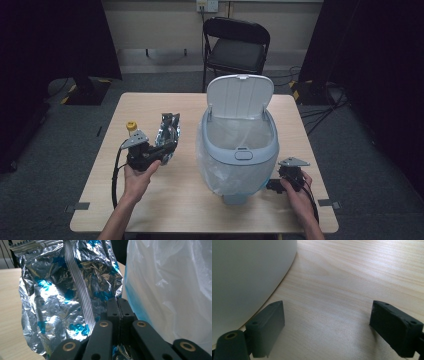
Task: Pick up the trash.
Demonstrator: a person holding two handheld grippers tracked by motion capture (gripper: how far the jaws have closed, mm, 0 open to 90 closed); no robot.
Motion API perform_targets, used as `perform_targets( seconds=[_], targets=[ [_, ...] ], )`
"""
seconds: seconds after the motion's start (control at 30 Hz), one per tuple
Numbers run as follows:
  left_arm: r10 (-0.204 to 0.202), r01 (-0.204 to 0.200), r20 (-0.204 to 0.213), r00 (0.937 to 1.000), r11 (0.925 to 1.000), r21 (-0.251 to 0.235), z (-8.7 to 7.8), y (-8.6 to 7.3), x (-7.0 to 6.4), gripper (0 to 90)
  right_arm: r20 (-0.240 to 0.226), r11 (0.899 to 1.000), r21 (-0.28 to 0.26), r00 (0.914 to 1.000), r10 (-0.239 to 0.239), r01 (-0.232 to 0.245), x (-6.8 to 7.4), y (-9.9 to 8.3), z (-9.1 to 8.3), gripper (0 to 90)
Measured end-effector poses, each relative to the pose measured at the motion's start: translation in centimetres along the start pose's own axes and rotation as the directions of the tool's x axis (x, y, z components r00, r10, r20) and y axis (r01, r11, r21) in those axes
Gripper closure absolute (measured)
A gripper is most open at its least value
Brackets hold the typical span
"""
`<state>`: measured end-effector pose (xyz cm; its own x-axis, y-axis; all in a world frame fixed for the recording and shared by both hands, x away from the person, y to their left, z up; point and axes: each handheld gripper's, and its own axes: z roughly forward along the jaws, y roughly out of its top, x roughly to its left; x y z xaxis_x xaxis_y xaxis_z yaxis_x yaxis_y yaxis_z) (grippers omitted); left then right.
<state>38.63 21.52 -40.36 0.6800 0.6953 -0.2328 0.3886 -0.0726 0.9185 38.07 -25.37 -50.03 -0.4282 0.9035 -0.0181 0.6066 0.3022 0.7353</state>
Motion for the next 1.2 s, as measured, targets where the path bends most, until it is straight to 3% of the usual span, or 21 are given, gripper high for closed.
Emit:
perform_targets(
  seconds=[0.23, 0.73, 0.83, 1.0, 1.2],
  targets=[
    [-0.015, 0.016, 0.023, 0.9996, 0.9983, -0.056, -1.3, 1.1, 0.0, 89.8, 0.000, 1.000, 0.000, 1.0000, 0.000, 0.000, 0.0, 0.0, 0.0, 11.8],
    [0.054, -0.046, 0.046, 0.9975, 0.9873, -0.152, -4.4, 3.6, -1.6, 89.8, 0.000, 1.000, 0.000, 1.0000, 0.000, 0.000, 0.0, 0.0, 0.0, 11.8],
    [0.093, -0.084, 0.054, 0.9942, 0.9851, -0.150, -4.6, 4.0, -2.1, 89.8, 0.000, 1.000, 0.000, 1.0000, -0.001, 0.001, 0.0, 0.0, 0.0, 11.8],
    [0.134, -0.121, 0.060, 0.9892, 0.9765, -0.179, -4.9, 5.5, -3.1, 89.8, 0.000, 1.000, 0.000, 1.0000, 0.000, 0.000, 0.0, 0.0, 0.0, 11.8],
    [0.154, -0.132, 0.077, 0.9851, 0.9628, -0.236, -5.3, 7.3, -4.2, 89.8, 0.000, 1.000, 0.000, 1.0000, 0.000, 0.000, 0.0, 0.0, 0.0, 11.8]
  ],
)
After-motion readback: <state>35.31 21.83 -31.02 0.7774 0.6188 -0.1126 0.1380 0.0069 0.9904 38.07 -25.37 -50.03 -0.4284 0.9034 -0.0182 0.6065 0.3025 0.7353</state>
